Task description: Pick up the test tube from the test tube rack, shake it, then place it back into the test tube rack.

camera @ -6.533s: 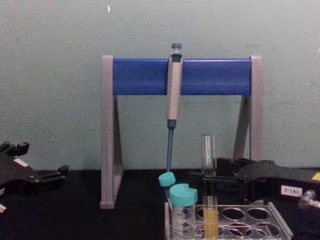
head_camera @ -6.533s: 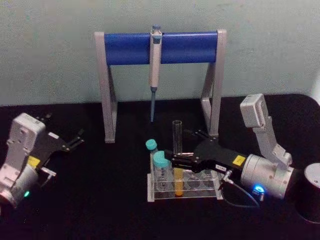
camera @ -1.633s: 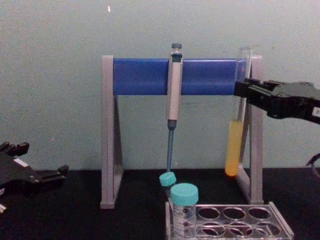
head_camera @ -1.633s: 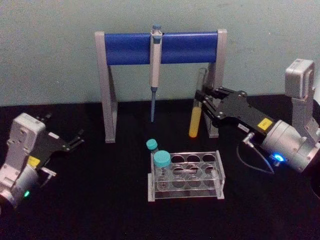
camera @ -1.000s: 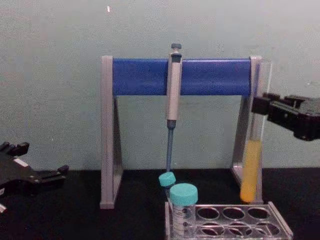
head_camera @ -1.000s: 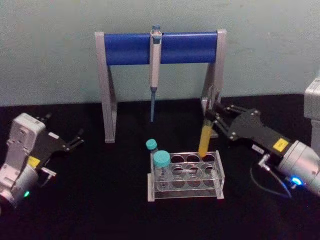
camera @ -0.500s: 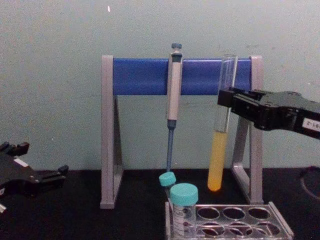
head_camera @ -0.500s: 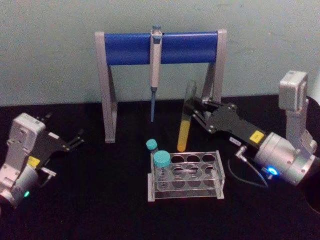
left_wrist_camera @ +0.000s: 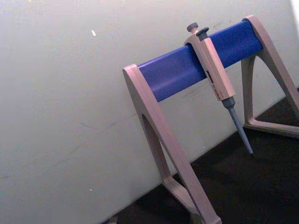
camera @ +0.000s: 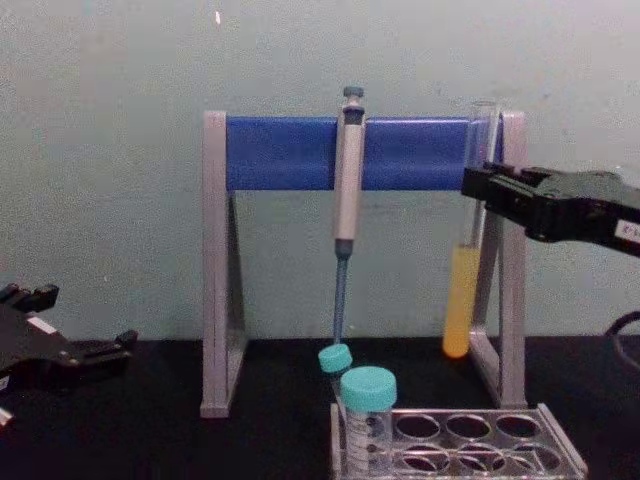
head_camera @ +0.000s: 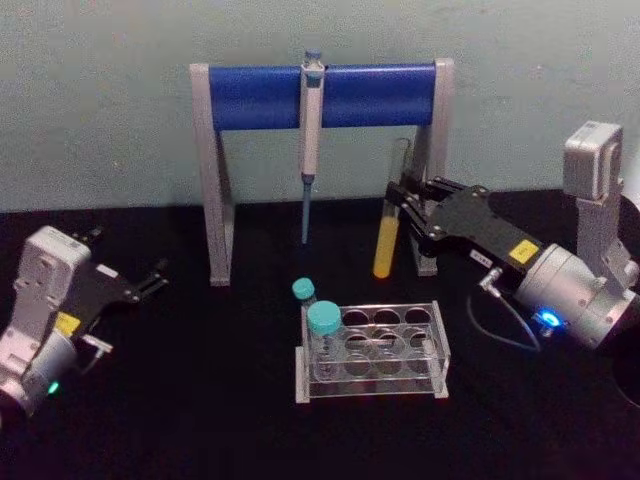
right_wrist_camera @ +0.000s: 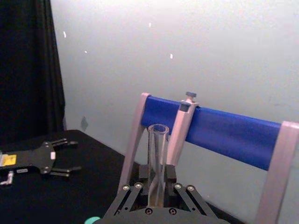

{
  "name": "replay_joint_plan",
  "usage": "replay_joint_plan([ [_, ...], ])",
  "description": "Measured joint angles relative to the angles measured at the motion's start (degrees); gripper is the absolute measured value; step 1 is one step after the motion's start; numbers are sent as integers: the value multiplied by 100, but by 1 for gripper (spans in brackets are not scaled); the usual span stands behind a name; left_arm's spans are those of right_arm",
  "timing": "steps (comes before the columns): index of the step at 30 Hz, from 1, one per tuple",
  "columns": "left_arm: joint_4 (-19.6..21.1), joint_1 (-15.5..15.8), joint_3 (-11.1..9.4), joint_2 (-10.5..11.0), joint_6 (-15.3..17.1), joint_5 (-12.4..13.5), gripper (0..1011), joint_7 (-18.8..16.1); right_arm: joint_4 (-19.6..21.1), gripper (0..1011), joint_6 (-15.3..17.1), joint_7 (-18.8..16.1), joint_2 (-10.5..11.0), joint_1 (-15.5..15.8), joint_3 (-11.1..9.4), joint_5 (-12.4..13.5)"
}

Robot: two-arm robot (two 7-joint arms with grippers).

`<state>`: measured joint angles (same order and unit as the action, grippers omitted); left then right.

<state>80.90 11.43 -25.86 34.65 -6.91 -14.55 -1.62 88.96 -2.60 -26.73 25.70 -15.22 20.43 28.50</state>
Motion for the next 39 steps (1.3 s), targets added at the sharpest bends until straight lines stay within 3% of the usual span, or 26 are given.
replay_joint_plan([
  [7, 0, 0, 0, 0, 0, 0, 1001, 0, 137, 221, -9, 61, 105, 159, -142, -22],
  [15, 0, 0, 0, 0, 0, 0, 1001, 0, 550, 221, 32, 103, 353, 621, -359, 26],
  [23, 0, 0, 0, 0, 0, 0, 1001, 0, 861, 221, 104, -38, 478, 959, -334, 150],
  [30, 0, 0, 0, 0, 0, 0, 1001, 0, 800, 221, 78, -176, 336, 798, -117, 208],
  [39, 0, 0, 0, 0, 0, 0, 1001, 0, 297, 221, 6, -129, 24, 275, 89, 105],
])
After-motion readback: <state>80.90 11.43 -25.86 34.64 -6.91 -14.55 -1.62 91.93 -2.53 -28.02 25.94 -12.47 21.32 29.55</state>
